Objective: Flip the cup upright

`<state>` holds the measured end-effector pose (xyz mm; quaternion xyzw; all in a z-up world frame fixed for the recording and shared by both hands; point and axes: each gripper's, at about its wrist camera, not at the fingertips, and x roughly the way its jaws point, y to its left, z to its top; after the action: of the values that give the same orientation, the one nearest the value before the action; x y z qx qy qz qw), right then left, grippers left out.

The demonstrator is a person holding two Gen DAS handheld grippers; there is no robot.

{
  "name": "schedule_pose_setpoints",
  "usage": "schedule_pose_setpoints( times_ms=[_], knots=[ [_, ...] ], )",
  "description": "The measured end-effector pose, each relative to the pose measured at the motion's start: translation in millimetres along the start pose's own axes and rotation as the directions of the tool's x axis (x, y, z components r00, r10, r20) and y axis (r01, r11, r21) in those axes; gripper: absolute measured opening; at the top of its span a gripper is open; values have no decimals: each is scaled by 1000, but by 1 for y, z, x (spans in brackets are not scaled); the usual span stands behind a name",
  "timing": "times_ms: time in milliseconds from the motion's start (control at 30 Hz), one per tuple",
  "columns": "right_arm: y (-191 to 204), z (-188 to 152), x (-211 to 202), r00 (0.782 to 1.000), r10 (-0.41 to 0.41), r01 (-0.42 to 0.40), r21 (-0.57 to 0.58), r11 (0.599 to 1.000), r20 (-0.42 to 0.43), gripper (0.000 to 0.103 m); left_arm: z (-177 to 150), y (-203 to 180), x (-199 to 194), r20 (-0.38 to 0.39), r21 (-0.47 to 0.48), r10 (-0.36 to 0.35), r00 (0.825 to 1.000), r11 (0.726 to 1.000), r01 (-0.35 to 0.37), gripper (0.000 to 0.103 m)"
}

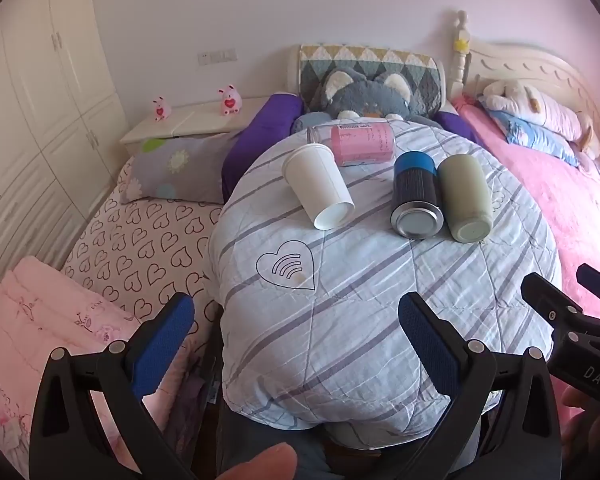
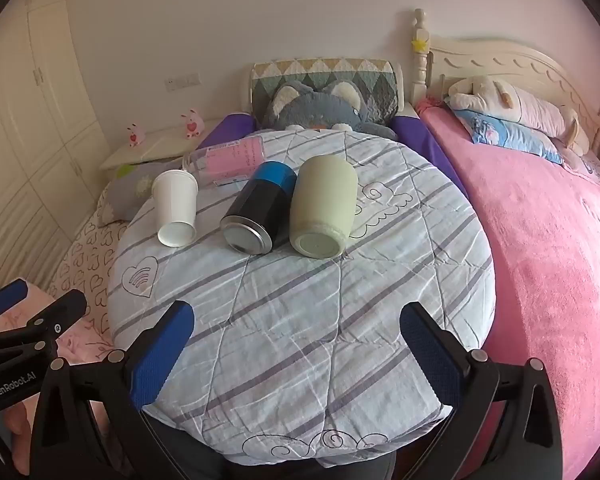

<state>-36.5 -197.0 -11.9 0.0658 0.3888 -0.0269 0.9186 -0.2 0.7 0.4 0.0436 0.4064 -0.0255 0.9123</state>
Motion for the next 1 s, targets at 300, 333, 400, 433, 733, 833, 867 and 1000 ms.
schedule_pose_setpoints(
  times_ms=[300, 333, 400, 433, 733, 833, 867, 1000],
  knots=[
    [-4, 2, 0, 1000, 7, -7, -1, 1000, 9, 103, -3, -2, 2, 3, 11, 2, 1000, 1000, -2, 103],
    [-7, 0, 2, 1000, 4, -4, 4, 1000, 5, 103, -3, -1, 3, 4, 12, 2, 1000, 1000, -2, 103],
    [-8, 0, 1, 1000, 4, -4, 6, 1000, 9, 103, -4, -4, -1, 9, 15, 7, 1000, 1000, -7, 103],
    [-8, -1, 0, 1000, 4, -5, 7, 1000, 11, 103, -3, -6, -4, 11, 17, 10, 1000, 1000, -10, 103],
    [-5, 3, -9, 1000, -3, 3, 12, 1000, 17, 103, -3, -7, -7, 15, 18, 12, 1000, 1000, -12, 103],
    [-3, 3, -8, 1000, -3, 3, 9, 1000, 16, 103, -3, -7, -7, 14, 17, 12, 1000, 1000, -12, 103],
    [-3, 3, -7, 1000, -1, 1, 8, 1000, 15, 103, -3, -7, -7, 14, 18, 12, 1000, 1000, -12, 103],
    [-2, 4, -6, 1000, 0, 0, 5, 1000, 13, 103, -3, -7, -7, 13, 17, 12, 1000, 1000, -12, 103]
  ],
)
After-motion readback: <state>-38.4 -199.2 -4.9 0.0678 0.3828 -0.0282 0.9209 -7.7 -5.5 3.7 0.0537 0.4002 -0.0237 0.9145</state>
